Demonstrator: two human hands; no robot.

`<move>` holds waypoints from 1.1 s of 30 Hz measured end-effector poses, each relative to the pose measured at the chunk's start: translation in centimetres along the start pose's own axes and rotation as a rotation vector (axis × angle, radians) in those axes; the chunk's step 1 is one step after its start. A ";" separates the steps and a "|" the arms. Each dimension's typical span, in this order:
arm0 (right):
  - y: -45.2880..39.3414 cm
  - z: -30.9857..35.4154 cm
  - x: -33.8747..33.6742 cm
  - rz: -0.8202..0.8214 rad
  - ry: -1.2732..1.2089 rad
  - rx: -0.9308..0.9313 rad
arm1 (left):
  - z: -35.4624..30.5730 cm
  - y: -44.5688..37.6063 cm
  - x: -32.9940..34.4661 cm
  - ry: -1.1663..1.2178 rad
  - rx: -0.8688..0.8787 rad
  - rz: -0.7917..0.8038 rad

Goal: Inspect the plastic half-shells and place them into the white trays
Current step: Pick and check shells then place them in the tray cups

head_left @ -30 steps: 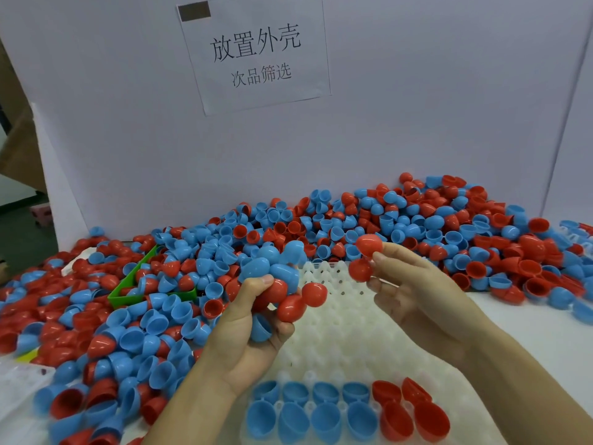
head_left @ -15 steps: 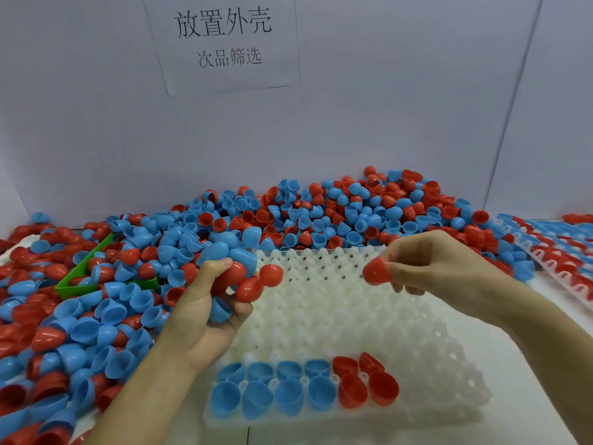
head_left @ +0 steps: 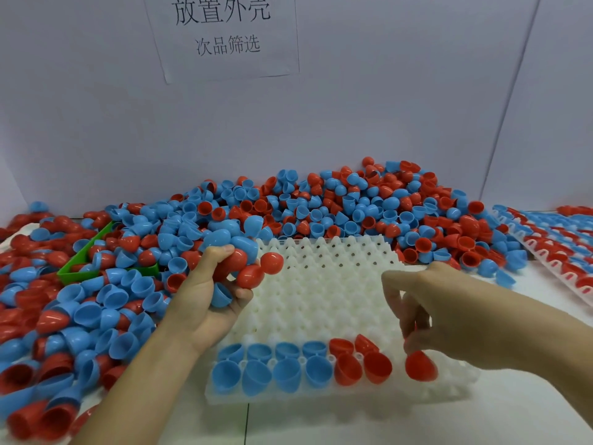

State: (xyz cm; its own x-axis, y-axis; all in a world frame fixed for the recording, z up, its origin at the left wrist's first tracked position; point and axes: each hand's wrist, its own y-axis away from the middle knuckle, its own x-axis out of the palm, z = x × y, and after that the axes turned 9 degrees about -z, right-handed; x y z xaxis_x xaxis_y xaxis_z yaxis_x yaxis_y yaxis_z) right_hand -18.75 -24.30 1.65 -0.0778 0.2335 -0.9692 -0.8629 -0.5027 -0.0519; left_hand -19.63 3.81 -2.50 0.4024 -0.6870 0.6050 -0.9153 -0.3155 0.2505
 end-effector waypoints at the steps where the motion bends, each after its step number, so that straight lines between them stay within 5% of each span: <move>1: 0.0 0.1 0.4 0.024 0.021 0.007 | 0.0 0.0 -0.1 0.002 0.002 0.000; 5: 0.2 0.4 1.6 0.058 0.042 -0.007 | 0.1 -0.1 -0.1 -0.003 0.004 0.018; 18: 2.2 -3.3 1.1 -0.276 -0.283 -0.011 | 0.1 -0.2 -0.2 -0.015 0.010 0.028; 23: 2.7 -3.1 0.5 0.050 0.019 0.070 | 0.3 -0.4 -0.2 -0.024 0.011 0.033; 33: 2.1 -0.2 -1.5 -0.003 0.027 0.071 | 0.4 -0.8 -0.4 -0.036 0.013 0.040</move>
State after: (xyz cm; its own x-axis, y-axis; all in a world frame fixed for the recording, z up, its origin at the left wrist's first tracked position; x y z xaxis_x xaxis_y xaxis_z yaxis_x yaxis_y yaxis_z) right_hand -20.38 -25.89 2.95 -0.0626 0.2116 -0.9753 -0.8964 -0.4415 -0.0383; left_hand -19.05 4.06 -3.25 0.3665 -0.7220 0.5868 -0.9302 -0.2961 0.2167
